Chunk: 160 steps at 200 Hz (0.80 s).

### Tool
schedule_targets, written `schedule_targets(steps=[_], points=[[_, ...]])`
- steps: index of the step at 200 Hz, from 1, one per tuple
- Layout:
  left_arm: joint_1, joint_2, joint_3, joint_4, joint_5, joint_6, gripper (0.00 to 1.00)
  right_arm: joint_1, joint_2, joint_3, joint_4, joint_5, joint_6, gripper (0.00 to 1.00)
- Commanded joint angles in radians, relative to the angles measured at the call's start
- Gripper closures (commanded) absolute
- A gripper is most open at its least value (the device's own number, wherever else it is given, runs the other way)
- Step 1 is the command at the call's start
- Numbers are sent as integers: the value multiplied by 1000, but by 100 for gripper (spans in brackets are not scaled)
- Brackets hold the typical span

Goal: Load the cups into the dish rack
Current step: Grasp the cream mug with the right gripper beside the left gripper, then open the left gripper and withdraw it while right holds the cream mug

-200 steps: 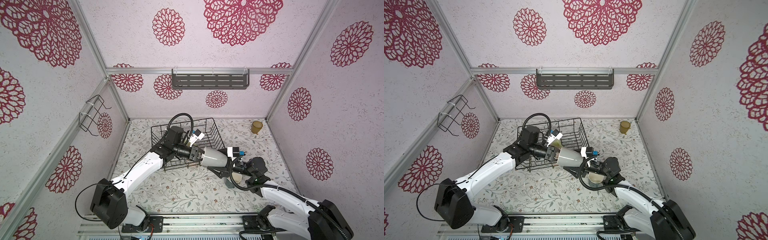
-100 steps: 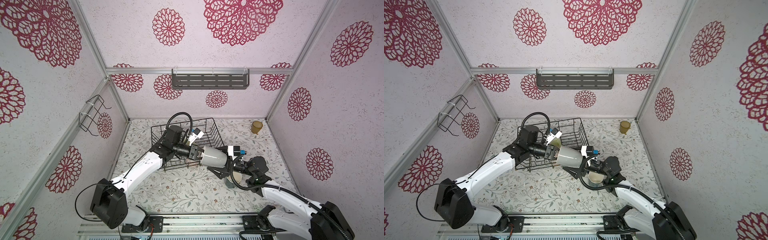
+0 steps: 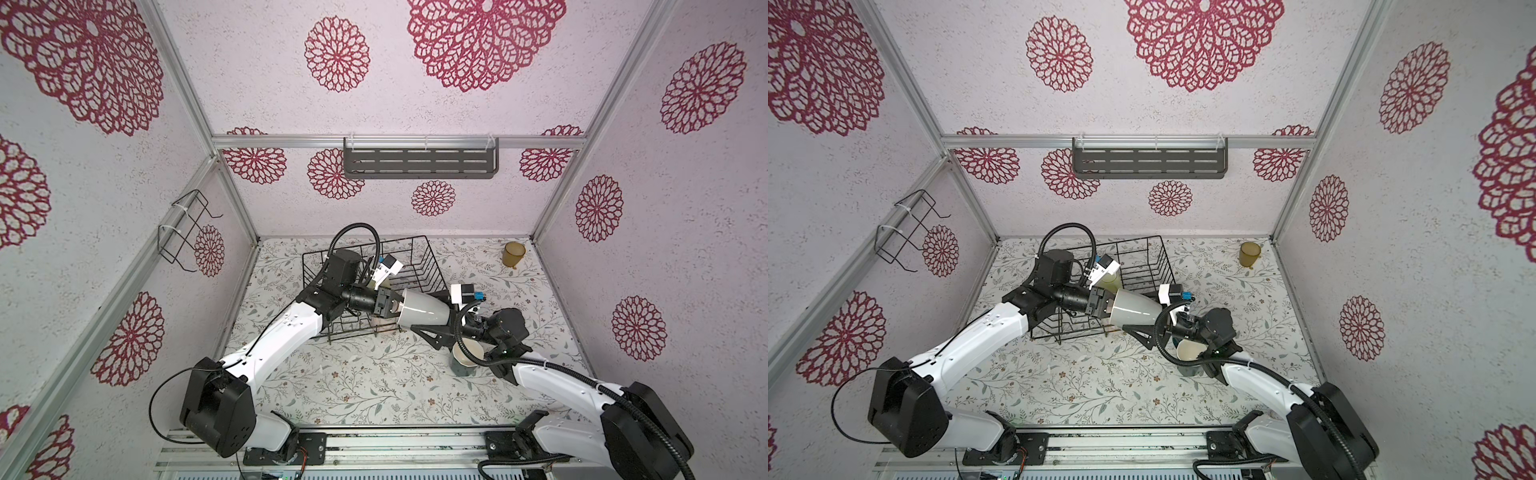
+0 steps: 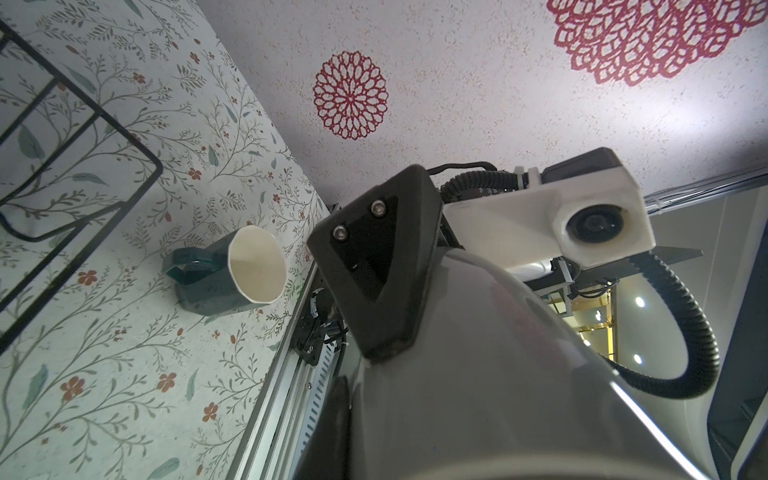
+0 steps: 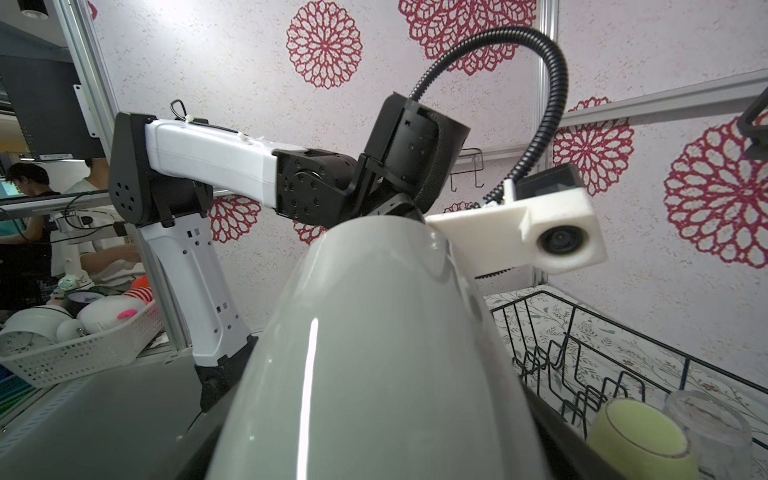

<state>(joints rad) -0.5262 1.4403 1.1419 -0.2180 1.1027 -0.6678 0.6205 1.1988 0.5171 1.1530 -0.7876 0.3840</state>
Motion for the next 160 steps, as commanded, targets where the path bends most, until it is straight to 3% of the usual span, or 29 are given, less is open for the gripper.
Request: schedule_targets(steps=[1, 16, 37, 54, 90, 118, 142, 160], points=[[-16, -20, 23, 22, 30, 26, 84, 10, 14, 60, 145, -40, 93, 20], [-9, -27, 25, 13, 22, 31, 81, 10, 15, 58, 146, -25, 92, 21], [11, -46, 12, 10, -16, 39, 66, 7, 8, 78, 71, 9, 82, 24], [65, -70, -2, -16, -94, 47, 64, 1, -6, 112, -52, 21, 53, 29], [178, -160, -112, 142, -172, -47, 50, -10, -8, 172, -227, 46, 13, 34], [244, -219, -125, 82, -236, -27, 44, -31, -5, 266, -500, 99, -74, 40], [293, -276, -140, -1, -348, 14, 38, -56, 25, 420, -862, 123, -188, 41], [342, -309, -133, -116, -462, 33, 37, -57, 63, 539, -1117, 234, -279, 42]])
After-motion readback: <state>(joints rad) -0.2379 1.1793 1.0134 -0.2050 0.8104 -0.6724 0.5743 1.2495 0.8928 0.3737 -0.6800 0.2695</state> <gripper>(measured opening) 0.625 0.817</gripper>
